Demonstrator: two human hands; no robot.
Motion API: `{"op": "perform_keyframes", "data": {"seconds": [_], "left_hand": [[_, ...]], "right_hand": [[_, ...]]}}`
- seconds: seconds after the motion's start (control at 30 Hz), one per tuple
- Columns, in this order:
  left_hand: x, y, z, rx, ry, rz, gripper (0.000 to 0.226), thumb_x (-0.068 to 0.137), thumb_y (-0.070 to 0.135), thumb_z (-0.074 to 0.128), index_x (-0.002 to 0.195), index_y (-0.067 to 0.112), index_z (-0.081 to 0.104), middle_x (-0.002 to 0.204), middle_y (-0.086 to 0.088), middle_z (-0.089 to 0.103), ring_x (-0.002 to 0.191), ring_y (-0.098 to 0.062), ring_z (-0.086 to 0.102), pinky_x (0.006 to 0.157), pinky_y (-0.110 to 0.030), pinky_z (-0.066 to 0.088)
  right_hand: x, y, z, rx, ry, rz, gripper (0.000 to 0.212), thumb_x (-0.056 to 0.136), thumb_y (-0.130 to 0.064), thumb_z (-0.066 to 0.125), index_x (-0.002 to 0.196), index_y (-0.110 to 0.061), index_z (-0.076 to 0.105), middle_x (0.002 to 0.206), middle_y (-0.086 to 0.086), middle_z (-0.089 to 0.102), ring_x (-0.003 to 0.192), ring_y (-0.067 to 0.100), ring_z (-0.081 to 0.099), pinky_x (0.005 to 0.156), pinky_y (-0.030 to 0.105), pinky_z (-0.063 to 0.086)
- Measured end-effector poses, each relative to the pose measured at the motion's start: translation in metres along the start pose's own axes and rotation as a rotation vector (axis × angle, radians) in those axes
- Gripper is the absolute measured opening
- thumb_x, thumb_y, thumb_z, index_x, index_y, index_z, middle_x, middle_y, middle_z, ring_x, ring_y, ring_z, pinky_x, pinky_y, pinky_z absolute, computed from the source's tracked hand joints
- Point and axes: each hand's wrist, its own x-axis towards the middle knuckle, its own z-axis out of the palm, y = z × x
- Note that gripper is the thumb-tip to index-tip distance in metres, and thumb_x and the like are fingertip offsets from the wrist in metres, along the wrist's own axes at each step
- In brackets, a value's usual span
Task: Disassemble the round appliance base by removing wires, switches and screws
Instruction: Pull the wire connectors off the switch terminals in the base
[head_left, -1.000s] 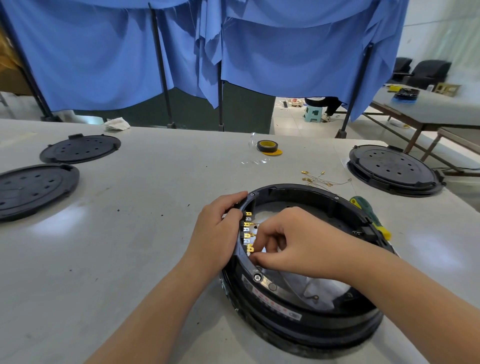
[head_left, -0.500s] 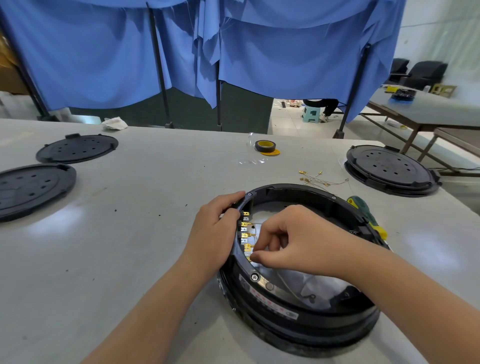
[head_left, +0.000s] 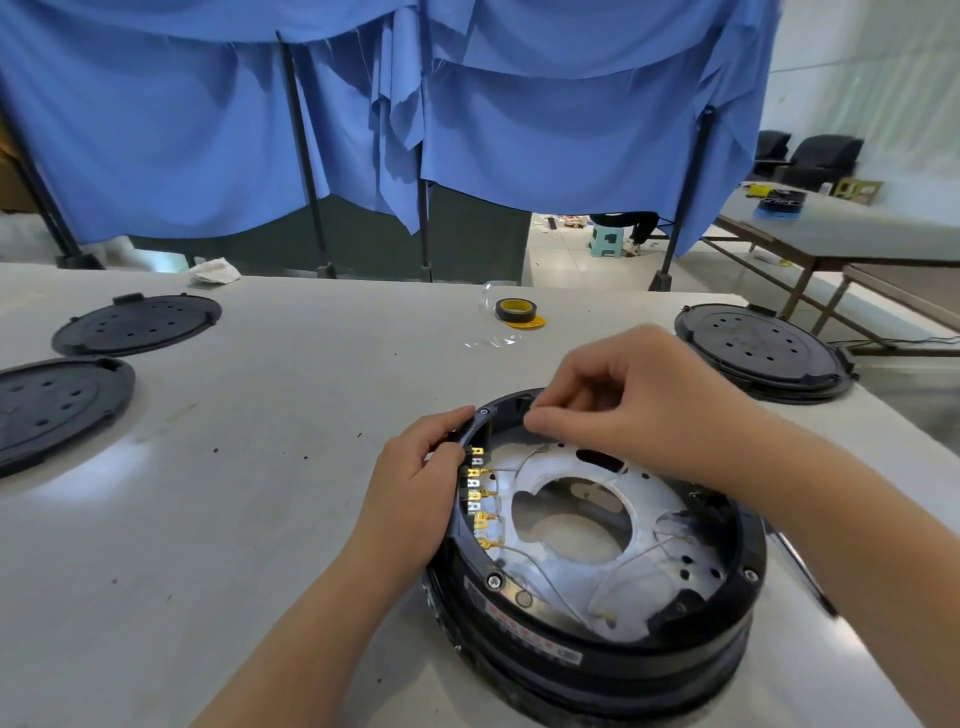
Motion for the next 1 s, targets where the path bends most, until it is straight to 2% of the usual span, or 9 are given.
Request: {"op": "perform_keyframes", "data": {"seconds": [0.2, 0.33, 0.4, 0.5, 0.6, 0.67, 0.8, 0.9, 1.0], "left_hand": [[-0.002, 0.002, 0.0, -0.008, -0.002, -0.014, 0.044, 0.09, 0.004, 0.045, 0.1, 0.041, 0.066, 0.103, 0.024, 0.066, 0.094, 0.012, 0.059, 0.068, 0.002, 0.041], [-0.003, 0.003, 0.0, -0.023, -0.006, -0.014, 0.045, 0.091, 0.003, 0.045, 0.099, 0.042, 0.066, 0.101, 0.024, 0.066, 0.091, 0.012, 0.06, 0.066, 0.002, 0.041], [-0.003, 0.003, 0.0, -0.017, -0.007, -0.016, 0.045, 0.091, 0.003, 0.045, 0.099, 0.043, 0.065, 0.104, 0.023, 0.066, 0.095, 0.01, 0.06, 0.068, 0.001, 0.042], [-0.003, 0.002, 0.0, -0.01, -0.01, -0.023, 0.044, 0.091, 0.004, 0.045, 0.105, 0.039, 0.066, 0.108, 0.02, 0.067, 0.102, 0.005, 0.06, 0.074, -0.003, 0.042], [-0.004, 0.003, -0.001, -0.007, -0.014, -0.018, 0.045, 0.091, 0.004, 0.045, 0.102, 0.042, 0.065, 0.107, 0.021, 0.067, 0.099, 0.007, 0.06, 0.074, -0.003, 0.043], [-0.004, 0.004, -0.001, -0.013, -0.015, -0.011, 0.047, 0.09, 0.003, 0.045, 0.098, 0.044, 0.066, 0.102, 0.023, 0.069, 0.094, 0.01, 0.06, 0.07, 0.0, 0.042], [-0.004, 0.005, -0.001, -0.004, -0.016, 0.004, 0.05, 0.09, 0.001, 0.045, 0.092, 0.046, 0.066, 0.093, 0.03, 0.068, 0.091, 0.011, 0.061, 0.067, 0.001, 0.04], [-0.005, 0.004, -0.002, 0.0, -0.01, 0.016, 0.048, 0.09, 0.001, 0.046, 0.095, 0.044, 0.066, 0.096, 0.026, 0.069, 0.093, 0.009, 0.06, 0.07, 0.0, 0.041], [-0.005, 0.005, -0.001, -0.001, -0.014, 0.017, 0.049, 0.09, 0.0, 0.046, 0.094, 0.044, 0.066, 0.095, 0.028, 0.068, 0.093, 0.011, 0.06, 0.07, 0.0, 0.041]], "right_hand": [[0.025, 0.006, -0.031, -0.078, 0.192, -0.046, 0.008, 0.077, -0.027, 0.077, 0.073, -0.02, 0.074, 0.059, -0.004, 0.068, 0.046, 0.003, 0.053, 0.047, 0.012, 0.044], [0.049, 0.033, -0.044, -0.338, 0.198, 0.03, 0.009, 0.079, -0.031, 0.073, 0.073, -0.024, 0.073, 0.056, -0.004, 0.063, 0.05, 0.008, 0.054, 0.053, 0.023, 0.048], [0.061, 0.051, -0.045, -0.501, 0.151, 0.085, 0.01, 0.081, -0.03, 0.07, 0.078, -0.022, 0.073, 0.06, -0.009, 0.06, 0.056, 0.008, 0.054, 0.056, 0.025, 0.046], [0.072, 0.08, -0.04, -0.72, 0.021, 0.133, 0.012, 0.085, -0.03, 0.065, 0.082, -0.02, 0.07, 0.064, -0.016, 0.051, 0.061, 0.004, 0.049, 0.053, 0.019, 0.034], [0.078, 0.104, -0.03, -0.825, -0.09, 0.191, 0.008, 0.086, -0.028, 0.063, 0.079, -0.024, 0.063, 0.071, -0.012, 0.052, 0.074, 0.013, 0.053, 0.059, 0.022, 0.035], [0.082, 0.116, -0.024, -0.856, -0.133, 0.235, 0.008, 0.085, -0.026, 0.063, 0.078, -0.024, 0.062, 0.083, -0.005, 0.059, 0.078, 0.016, 0.053, 0.066, 0.026, 0.039], [0.088, 0.134, -0.012, -0.849, -0.153, 0.297, 0.008, 0.083, -0.023, 0.064, 0.087, -0.019, 0.07, 0.094, 0.0, 0.065, 0.086, 0.02, 0.059, 0.07, 0.028, 0.044], [0.09, 0.144, -0.007, -0.788, -0.162, 0.333, 0.009, 0.082, -0.023, 0.065, 0.089, -0.02, 0.07, 0.095, -0.003, 0.066, 0.087, 0.02, 0.06, 0.071, 0.027, 0.043], [0.09, 0.149, -0.005, -0.68, -0.151, 0.353, 0.015, 0.082, -0.027, 0.069, 0.093, -0.018, 0.072, 0.088, -0.009, 0.055, 0.082, 0.013, 0.051, 0.074, 0.025, 0.039]]}}
